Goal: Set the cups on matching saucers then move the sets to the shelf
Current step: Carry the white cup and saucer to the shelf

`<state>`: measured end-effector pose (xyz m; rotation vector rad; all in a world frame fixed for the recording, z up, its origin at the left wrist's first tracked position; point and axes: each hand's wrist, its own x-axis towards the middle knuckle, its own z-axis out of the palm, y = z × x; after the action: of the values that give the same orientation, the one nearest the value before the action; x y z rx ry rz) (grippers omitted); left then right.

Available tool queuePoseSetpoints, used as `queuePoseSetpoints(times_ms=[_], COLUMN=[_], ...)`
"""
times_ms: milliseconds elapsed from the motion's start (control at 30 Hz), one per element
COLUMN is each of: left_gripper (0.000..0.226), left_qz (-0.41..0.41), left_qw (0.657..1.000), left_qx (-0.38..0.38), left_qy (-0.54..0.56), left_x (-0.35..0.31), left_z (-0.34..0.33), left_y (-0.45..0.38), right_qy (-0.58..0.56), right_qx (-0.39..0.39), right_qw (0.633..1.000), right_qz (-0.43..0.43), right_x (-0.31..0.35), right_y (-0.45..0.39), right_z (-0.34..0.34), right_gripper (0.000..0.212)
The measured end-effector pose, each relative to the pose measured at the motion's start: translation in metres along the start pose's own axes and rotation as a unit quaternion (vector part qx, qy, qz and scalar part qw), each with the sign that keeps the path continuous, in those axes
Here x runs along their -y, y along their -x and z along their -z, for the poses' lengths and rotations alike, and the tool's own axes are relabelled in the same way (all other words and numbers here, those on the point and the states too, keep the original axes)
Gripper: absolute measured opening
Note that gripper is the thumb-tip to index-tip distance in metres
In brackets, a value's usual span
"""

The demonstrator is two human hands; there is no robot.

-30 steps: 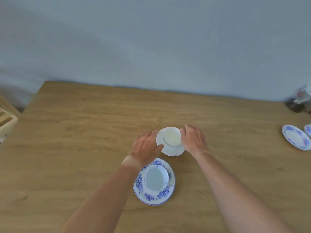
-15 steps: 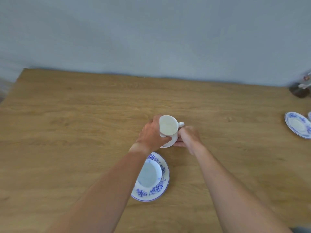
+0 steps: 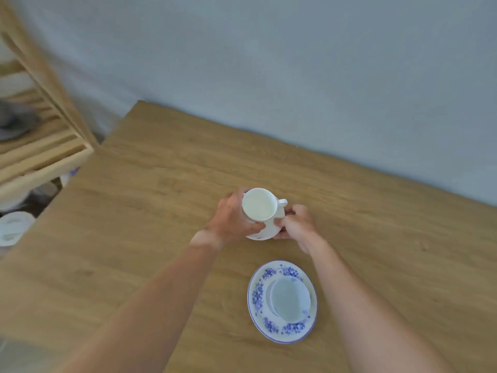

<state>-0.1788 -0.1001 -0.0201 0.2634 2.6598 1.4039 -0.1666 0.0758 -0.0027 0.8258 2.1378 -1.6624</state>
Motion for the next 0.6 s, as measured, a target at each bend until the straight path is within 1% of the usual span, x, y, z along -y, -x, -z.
queuePoseSetpoints(times_ms=[67, 233, 433, 500, 600], left_gripper=[0.078, 0.080, 0.079, 0.078, 0.077], left_qz=[0.006, 0.060, 0.105, 0.121, 0.150], left_qw=[0.999, 0.993, 0.979, 0.973, 0.960], left_qx=[-0.032, -0.099, -0.171, -0.196, -0.235], left_qy=[0.006, 0.014, -0.029, -0.031, -0.021], left_x=[0.017, 0.075, 0.154, 0.182, 0.219], left_z=[0.034, 0.125, 0.240, 0.276, 0.327], left_y=[0.003, 0.014, 0.050, 0.065, 0.089], right_qy=[0.011, 0.037, 0.093, 0.114, 0.163], right_qx=[0.030, 0.089, 0.174, 0.200, 0.210], right_qw=[0.999, 0.994, 0.979, 0.972, 0.961], right_qz=[0.015, 0.044, 0.049, 0.053, 0.073], right_x=[0.017, 0.058, 0.097, 0.106, 0.118], right_y=[-0.003, -0.001, 0.021, 0.029, 0.041], right_z=[-0.035, -0.141, -0.293, -0.345, -0.417], right_gripper=[0.022, 0.025, 0.022, 0.017, 0.015])
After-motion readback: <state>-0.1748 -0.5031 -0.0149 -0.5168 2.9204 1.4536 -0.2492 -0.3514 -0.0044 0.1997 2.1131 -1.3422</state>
